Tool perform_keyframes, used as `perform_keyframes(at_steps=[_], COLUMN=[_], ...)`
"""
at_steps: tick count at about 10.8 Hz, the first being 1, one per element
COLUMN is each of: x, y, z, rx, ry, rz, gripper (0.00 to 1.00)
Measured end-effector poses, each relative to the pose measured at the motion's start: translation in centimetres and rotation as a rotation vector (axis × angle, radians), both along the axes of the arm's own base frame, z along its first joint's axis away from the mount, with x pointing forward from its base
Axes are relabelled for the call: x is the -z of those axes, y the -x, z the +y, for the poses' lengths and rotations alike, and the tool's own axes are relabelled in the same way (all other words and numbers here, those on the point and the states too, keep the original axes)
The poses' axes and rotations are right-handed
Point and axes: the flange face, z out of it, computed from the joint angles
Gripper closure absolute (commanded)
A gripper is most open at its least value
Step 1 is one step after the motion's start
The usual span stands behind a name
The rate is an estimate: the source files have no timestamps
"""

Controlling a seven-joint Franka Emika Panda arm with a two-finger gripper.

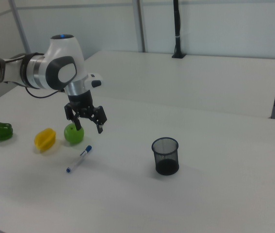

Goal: Place marker
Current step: 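Move the open gripper down over the white blue-capped marker, then close the gripper on the marker's middle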

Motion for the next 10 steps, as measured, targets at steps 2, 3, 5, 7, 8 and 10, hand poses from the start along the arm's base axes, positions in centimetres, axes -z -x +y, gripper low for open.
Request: perform_keyframes(at_steps=[2, 3, 5, 7, 8, 10], x=[2.0, 3.3, 5.9, 7.6, 8.4, 10.1], y=[-0.1, -0.2, 0.2, 0.6, 0.5, 0.2], z=[0.1, 0.3, 1.6, 3.2, 3.9, 4.8], rx=[0.017, 0.013, -0.017, -0.032, -0.035, -0.033], ry=[0.001, 0.002, 0.019, 0.043, 0.060, 0.075], rz=[-0.002, -0.002, 0.011, 0.024, 0.018, -0.002], gripper=[0.00, 0.00, 0.04, 0.07, 0.14, 0.31])
